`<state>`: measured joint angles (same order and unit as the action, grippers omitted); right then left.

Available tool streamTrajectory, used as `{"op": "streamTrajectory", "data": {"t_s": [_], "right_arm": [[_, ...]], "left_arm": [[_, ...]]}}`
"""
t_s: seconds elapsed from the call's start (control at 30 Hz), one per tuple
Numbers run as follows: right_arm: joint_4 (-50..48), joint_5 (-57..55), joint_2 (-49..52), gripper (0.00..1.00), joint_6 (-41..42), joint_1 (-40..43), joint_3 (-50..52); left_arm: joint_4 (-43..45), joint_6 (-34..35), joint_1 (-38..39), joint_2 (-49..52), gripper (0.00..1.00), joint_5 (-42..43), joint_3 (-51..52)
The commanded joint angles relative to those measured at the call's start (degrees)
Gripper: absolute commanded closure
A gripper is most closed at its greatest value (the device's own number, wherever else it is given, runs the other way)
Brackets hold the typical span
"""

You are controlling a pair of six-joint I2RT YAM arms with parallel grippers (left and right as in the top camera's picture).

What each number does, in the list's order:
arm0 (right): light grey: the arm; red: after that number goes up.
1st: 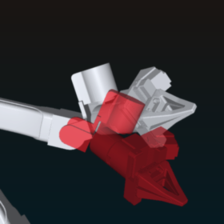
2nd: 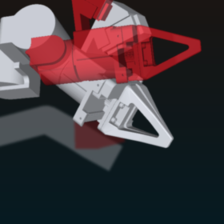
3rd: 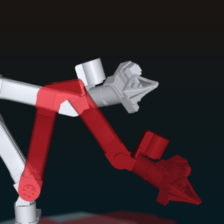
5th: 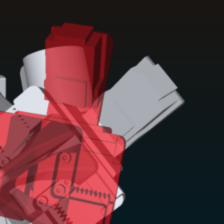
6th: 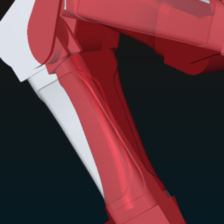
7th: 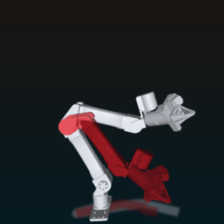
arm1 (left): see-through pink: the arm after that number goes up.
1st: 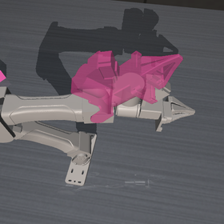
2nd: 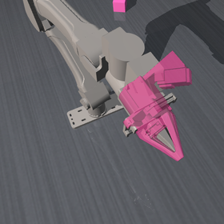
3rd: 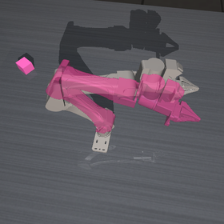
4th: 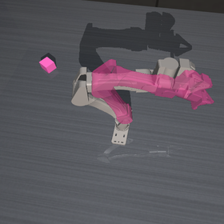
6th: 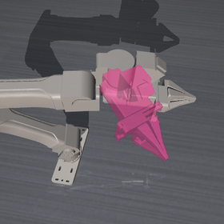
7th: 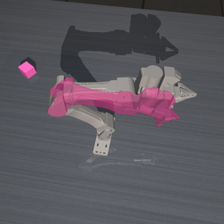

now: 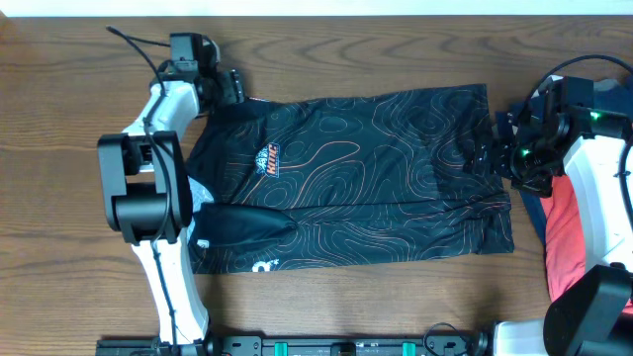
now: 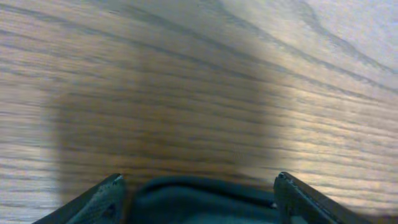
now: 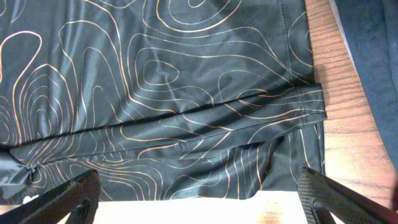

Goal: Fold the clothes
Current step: 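Release the jersey and move the left gripper to its top left corner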

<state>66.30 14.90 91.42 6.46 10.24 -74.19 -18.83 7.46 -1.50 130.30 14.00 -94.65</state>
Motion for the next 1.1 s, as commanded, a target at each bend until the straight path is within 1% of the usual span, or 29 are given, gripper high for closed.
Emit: {"op": "streamTrajectory", "data": {"t_s": [0.0, 0.07, 0.1, 0.17, 0.2, 0.27, 0.33, 0.37, 0.4, 0.47, 0.63, 0.83, 0.9, 0.97, 1.03, 1.07], "right_arm": [[-0.2, 0.6, -0.8, 0.01, -0.7, -0.5, -0.5], [-0.4, 0.6, -0.8, 0.01, -0.7, -0.5, -0.5], [-0.5, 0.6, -0.8, 0.01, -0.7, -0.5, -0.5], [-0.6, 0.6, -0.8, 0.01, -0.7, -0.5, -0.5], [-0.6, 0.6, -0.8, 0.01, -0.7, -0.5, -0.5], [-0.6, 0.6, -0.8, 0.01, -0.7, -0.5, -0.5], [-0.6, 0.6, -0.8, 0.01, -0.7, -0.5, -0.5], [-0.6, 0.6, -0.8, 0.01, -0.7, -0.5, -0.5], [-0.6, 0.6, -0.8, 0.01, -0.7, -0.5, -0.5], [-0.7, 0.6, -0.8, 0.01, -0.7, -0.5, -0.5], [-1.2, 0.5, -0.7, 0.01, -0.8, -0.5, -0.5], [-4.4, -3.2, 0.7, 0.01, -0.8, -0.6, -0.6], [-6.9, -3.3, 1.8, 0.01, -1.1, -0.6, -0.9], [-11.3, -2.4, 3.3, 0.01, -3.2, -1.2, -1.1], [-18.3, -1.0, 4.7, 0.01, -6.3, -2.2, -1.1], [-22.4, -1.6, 5.5, 0.01, -6.4, -2.8, -1.1]], "left_arm": [[-1.7, -0.4, 1.3, 2.7, 0.31, -0.6, -0.3], [-2.6, -0.3, 1.7, 2.7, 0.44, -2.9, -0.3], [-3.4, -0.4, 1.8, 2.7, 0.47, -4.1, -0.3], [-4.9, -0.4, 1.9, 2.7, 0.51, -5.9, -0.3], [-5.7, -0.4, 1.9, 2.7, 0.56, -7.1, -0.3], [-6.8, -0.4, 1.8, 2.7, 0.72, -8.8, -0.2], [-7.6, -0.4, 1.8, 2.7, 0.81, -9.6, -0.2], [-8.0, -0.4, 1.8, 2.7, 0.88, -9.6, -0.2], [-8.2, -0.4, 1.8, 2.7, 0.92, -9.6, -0.2], [-8.6, -0.4, 1.8, 2.7, 0.94, -9.6, -0.2], [-10.0, -0.1, 1.8, 1.3, 0.94, -8.9, -0.2], [-14.2, 1.2, 1.8, -4.9, 0.94, -6.3, -0.2], [-16.8, 1.2, 1.8, -7.1, 0.94, -4.6, -0.2], [-19.3, 1.4, 1.8, -8.9, 0.94, -3.9, -0.2], [-21.6, 1.4, 1.8, -10.2, 0.94, -3.9, -0.2], [-22.7, 1.4, 1.8, -10.6, 0.94, -3.9, -0.2]]}}
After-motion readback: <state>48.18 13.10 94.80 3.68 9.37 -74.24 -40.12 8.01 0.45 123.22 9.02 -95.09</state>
